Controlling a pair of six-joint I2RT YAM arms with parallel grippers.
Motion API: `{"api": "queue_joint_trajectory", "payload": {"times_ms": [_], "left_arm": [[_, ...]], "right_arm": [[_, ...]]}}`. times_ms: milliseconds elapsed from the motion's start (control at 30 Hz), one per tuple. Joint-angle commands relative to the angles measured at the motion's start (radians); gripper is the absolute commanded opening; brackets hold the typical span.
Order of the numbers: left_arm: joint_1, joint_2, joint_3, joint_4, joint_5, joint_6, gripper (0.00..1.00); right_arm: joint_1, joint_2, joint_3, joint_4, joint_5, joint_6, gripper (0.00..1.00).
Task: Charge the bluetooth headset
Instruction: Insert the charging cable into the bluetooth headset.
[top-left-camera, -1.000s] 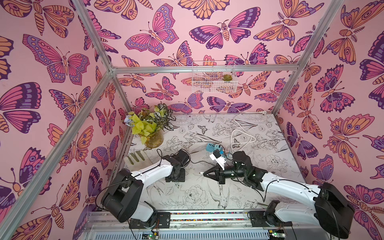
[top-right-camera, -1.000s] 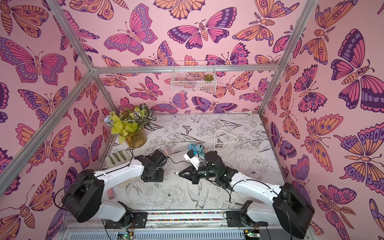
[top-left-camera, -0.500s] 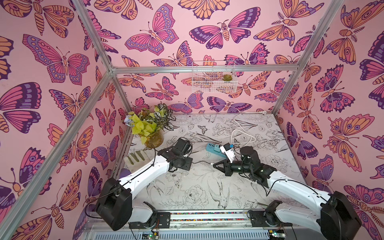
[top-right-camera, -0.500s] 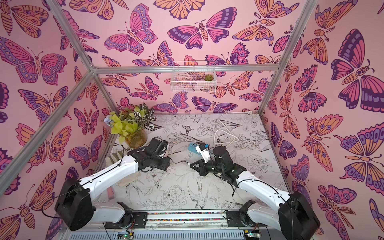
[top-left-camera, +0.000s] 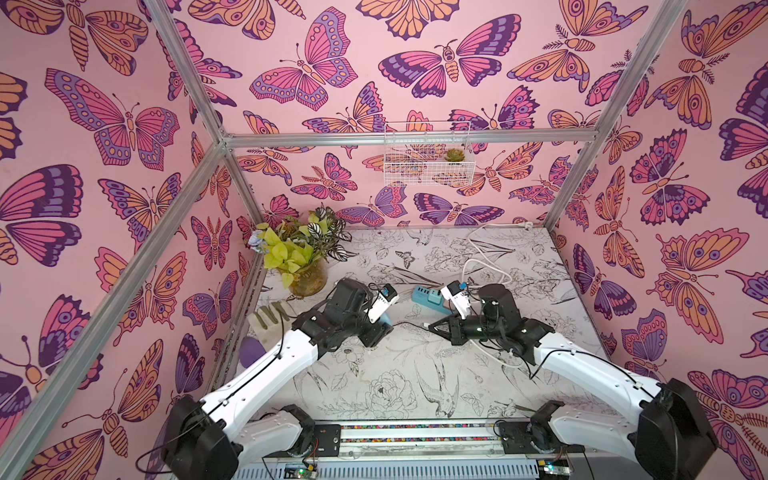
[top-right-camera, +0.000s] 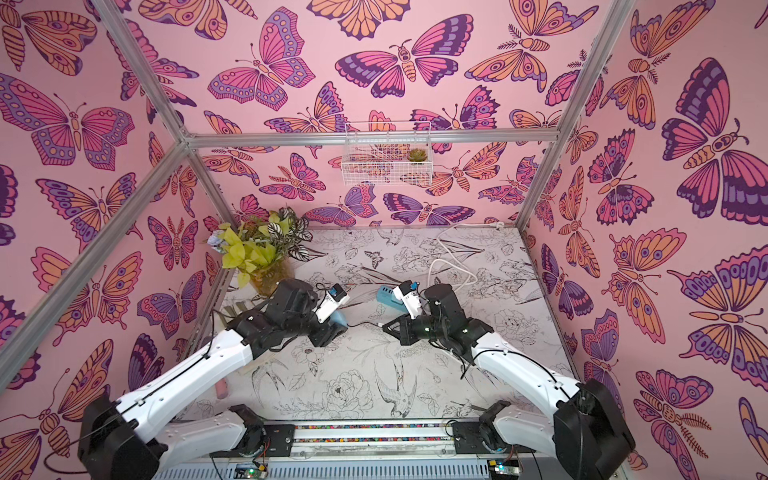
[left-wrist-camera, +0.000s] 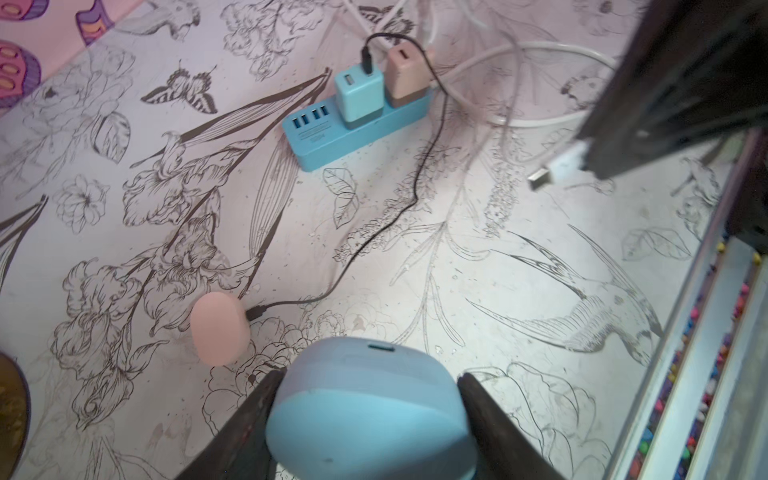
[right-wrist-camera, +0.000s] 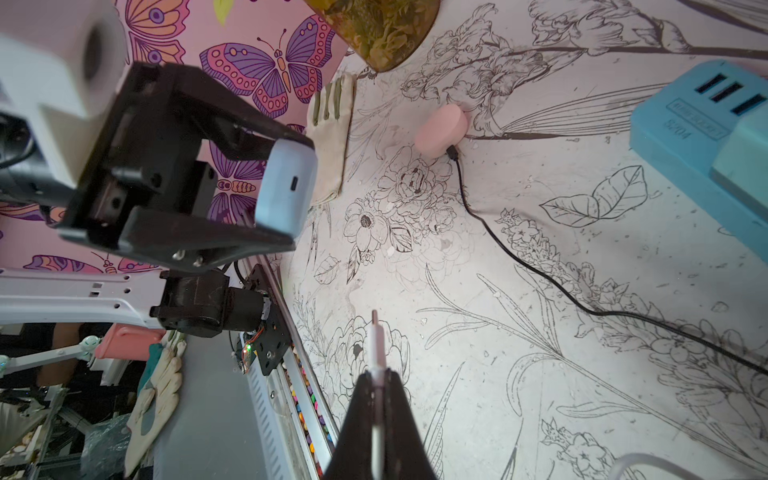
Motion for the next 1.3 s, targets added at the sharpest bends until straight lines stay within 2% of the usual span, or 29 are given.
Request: {"api": "queue_joint_trajectory", "payload": {"times_ms": [0,167,300,433,867,1267], "left_arm": [[-0.013,-0.059,-0.058,0.053,0.107,0.162,0.36],[-0.031,-0.120,-0.092,0.033,0.113,0.247,0.36],[-0.050,-0.132,-0.105,0.033,0.098,0.281,0.35],[-0.089,-0.122,-0.110,0.032,0.057,0.319,0.31],[-0.156,-0.173,-0.163,0.095,-0.056,0.351,0.29],[-0.176,-0.177,-0.169,0.123,-0.080,0.353,0.29]], "right_arm": [[-0.003,0.031,0.047,-0.052,-0.081,-0.002,0.06],[0.006,0.067,0.093,-0.109,-0.134,-0.034,0.06],[0.028,0.094,0.142,-0.174,-0.134,-0.072,0.06],[0.052,0.112,0.183,-0.209,-0.111,-0.087,0.06],[0.129,0.115,0.186,-0.121,-0.035,0.039,0.05],[0.152,0.132,0.162,-0.045,-0.085,0.103,0.05]]}}
